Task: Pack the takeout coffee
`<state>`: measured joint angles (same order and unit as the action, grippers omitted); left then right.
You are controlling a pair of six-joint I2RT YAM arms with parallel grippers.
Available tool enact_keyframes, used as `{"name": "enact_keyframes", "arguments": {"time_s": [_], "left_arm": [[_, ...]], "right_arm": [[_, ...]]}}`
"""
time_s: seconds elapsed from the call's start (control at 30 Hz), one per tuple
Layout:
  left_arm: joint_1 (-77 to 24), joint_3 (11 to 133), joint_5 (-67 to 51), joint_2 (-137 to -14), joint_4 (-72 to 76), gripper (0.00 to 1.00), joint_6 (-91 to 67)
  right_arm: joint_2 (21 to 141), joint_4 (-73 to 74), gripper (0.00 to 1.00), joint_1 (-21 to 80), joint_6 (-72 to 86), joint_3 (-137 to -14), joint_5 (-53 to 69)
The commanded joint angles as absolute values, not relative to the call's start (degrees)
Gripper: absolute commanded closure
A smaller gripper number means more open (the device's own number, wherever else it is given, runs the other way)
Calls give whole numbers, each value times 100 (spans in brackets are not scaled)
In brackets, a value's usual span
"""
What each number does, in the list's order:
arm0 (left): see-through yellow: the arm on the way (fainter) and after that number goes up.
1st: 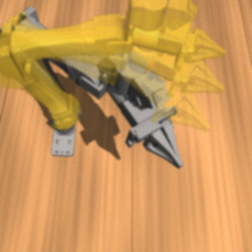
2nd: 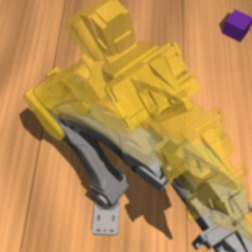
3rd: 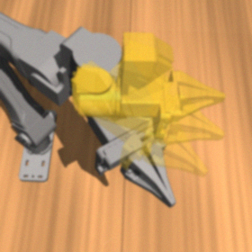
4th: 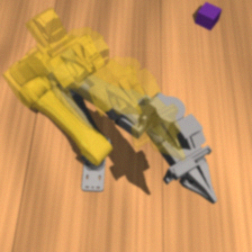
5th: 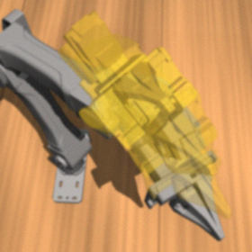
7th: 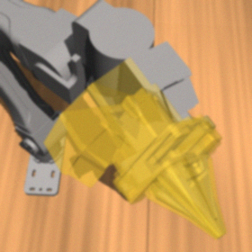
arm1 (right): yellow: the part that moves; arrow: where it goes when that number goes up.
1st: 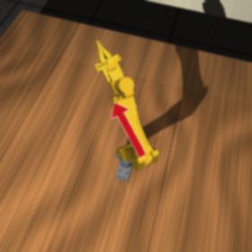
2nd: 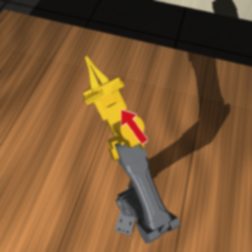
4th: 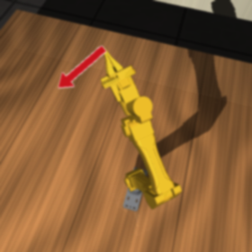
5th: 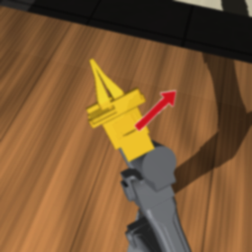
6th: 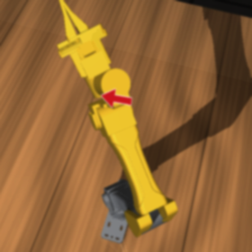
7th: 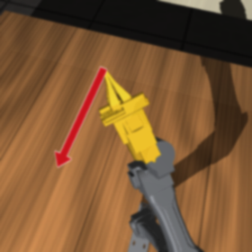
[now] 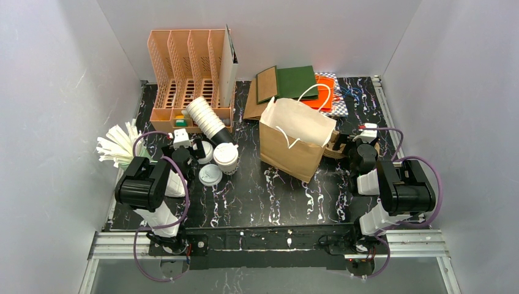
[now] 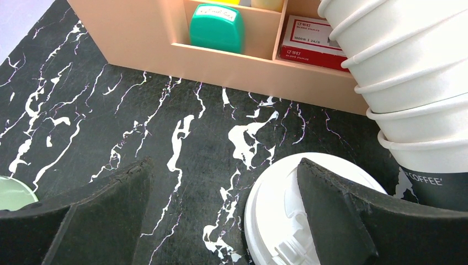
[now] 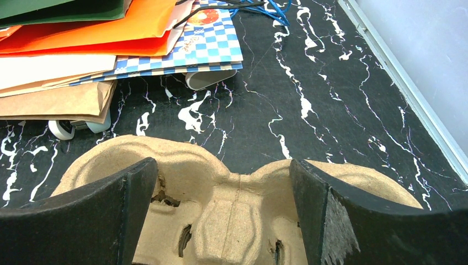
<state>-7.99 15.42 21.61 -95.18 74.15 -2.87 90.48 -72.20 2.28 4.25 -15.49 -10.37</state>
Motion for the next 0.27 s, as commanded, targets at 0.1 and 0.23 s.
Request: {"name": "enact_keyframes", "arguments": {"time_s": [0.1, 0.23], "left_arm": [[-773, 1459, 2167, -9620, 7238, 2, -123], [-773, 1448, 2162, -9600, 7231, 2, -119]], "right_arm": [[9143, -6978, 2, 229, 470, -1420, -1204], [9141, -6979, 2, 229, 466, -1415, -1204]]}}
